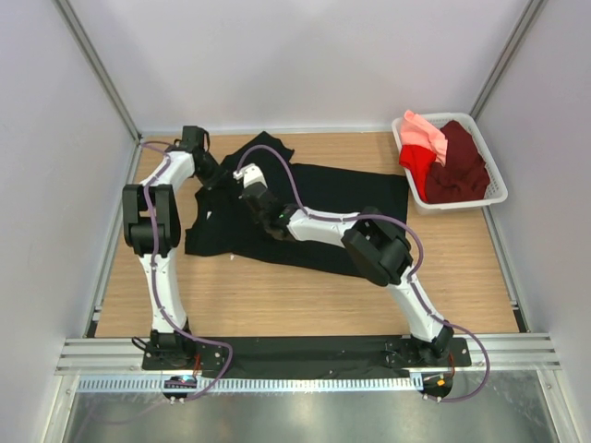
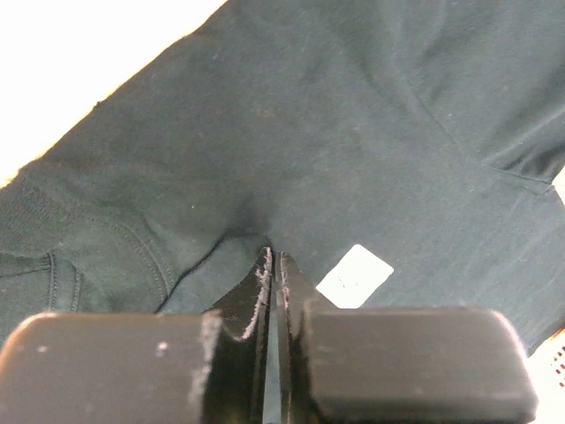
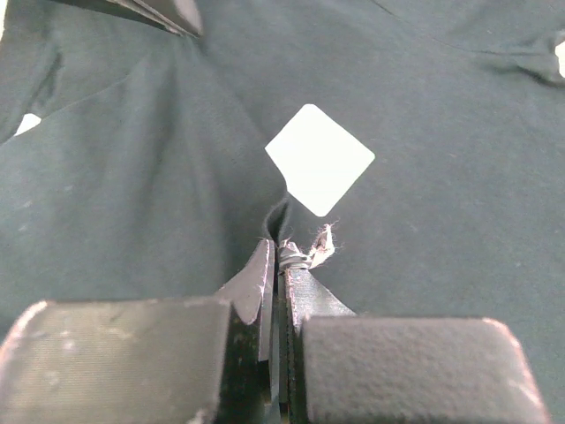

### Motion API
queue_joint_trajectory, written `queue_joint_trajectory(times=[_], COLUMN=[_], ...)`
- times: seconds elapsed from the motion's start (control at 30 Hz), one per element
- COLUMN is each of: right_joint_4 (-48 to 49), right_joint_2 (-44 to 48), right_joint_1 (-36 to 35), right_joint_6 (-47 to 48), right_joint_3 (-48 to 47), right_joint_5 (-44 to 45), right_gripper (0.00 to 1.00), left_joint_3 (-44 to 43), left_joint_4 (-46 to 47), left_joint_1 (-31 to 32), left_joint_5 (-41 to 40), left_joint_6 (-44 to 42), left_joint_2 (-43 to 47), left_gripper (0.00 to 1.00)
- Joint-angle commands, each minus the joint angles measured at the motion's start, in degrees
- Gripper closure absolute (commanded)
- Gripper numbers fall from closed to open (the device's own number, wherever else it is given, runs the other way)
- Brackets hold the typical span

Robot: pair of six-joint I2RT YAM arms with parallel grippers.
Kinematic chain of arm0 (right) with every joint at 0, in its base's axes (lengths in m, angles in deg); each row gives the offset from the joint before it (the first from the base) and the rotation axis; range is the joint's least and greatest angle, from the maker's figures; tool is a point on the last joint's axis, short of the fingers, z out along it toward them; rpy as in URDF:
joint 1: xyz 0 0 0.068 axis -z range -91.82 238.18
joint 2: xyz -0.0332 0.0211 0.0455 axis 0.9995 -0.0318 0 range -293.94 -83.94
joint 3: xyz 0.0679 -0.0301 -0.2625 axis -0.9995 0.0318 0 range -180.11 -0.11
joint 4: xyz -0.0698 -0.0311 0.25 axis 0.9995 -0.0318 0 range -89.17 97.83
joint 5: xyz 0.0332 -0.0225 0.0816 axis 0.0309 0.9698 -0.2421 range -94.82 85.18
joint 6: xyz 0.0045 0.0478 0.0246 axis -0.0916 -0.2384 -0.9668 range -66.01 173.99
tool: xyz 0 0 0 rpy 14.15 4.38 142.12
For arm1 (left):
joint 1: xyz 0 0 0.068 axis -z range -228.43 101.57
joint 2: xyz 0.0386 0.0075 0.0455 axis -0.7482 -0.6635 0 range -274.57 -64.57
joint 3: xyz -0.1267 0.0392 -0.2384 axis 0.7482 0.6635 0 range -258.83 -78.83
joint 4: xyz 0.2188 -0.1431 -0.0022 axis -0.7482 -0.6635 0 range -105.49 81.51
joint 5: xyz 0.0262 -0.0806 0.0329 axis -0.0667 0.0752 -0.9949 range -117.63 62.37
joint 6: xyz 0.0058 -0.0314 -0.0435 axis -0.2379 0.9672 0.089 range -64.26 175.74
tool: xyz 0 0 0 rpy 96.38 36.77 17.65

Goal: Fold and stack the t-shirts
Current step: Fold the tshirt

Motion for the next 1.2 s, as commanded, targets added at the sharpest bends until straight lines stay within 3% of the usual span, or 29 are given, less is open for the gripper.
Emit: queue_joint_trajectory(times=[0.0, 0.1, 0.17, 0.2, 0.27, 0.43, 0.57, 0.63, 0.8, 1.0, 1.17], right_joint_4=[2.43, 1.38, 0.67, -0.20, -1.87, -15.30, -25.59, -29.64, -30.72, -27.81, -25.79], right_joint_2=[2.90, 3.08, 3.78, 4.48, 5.80, 12.48, 19.14, 21.44, 28.90, 32.79, 32.96], right_joint_1=[0.30, 0.57, 0.74, 0.83, 0.74, 0.92, 0.92, 0.92, 1.00, 1.71, 3.46], right_joint_6=[-2.40, -3.54, -4.67, -5.03, -6.00, -13.02, -18.03, -20.31, -23.57, -24.90, -24.63], right_joint_3=[0.17, 0.61, 0.69, 0.78, 0.69, 0.87, 4.02, 7.70, 17.73, 27.14, 31.80], right_joint_5=[0.34, 1.65, 1.83, 1.83, 1.83, 1.30, -1.24, -3.43, -5.37, -5.55, -5.73], right_gripper=[0.99, 0.98, 0.91, 0.84, 0.80, 0.67, 0.62, 0.60, 0.58, 0.58, 0.58], left_joint_3=[-3.39, -4.01, -4.45, -4.88, -4.54, 7.21, 20.40, 28.22, 41.23, 49.94, 54.09], left_joint_4=[1.04, 0.86, 0.42, -1.23, -4.22, -11.87, -11.71, -9.79, -6.00, 1.45, 5.43], left_joint_1=[0.15, 0.15, 0.15, 0.15, 0.15, -0.02, -1.51, -3.95, -6.88, -8.46, -8.72], left_joint_5=[-0.72, -1.52, -1.69, -2.39, -6.41, -19.87, -19.89, -16.12, -10.49, -5.92, -7.49], left_joint_6=[-2.24, -3.21, -4.44, -5.66, -7.34, -9.72, -9.28, -7.79, -5.77, -2.78, -0.75], left_joint_2=[-0.15, 1.69, 3.27, 5.19, 7.57, 21.69, 31.72, 35.69, 43.35, 46.86, 46.26], left_gripper=[0.94, 0.73, 0.60, 0.57, 0.52, 0.50, 0.48, 0.48, 0.48, 0.48, 0.47])
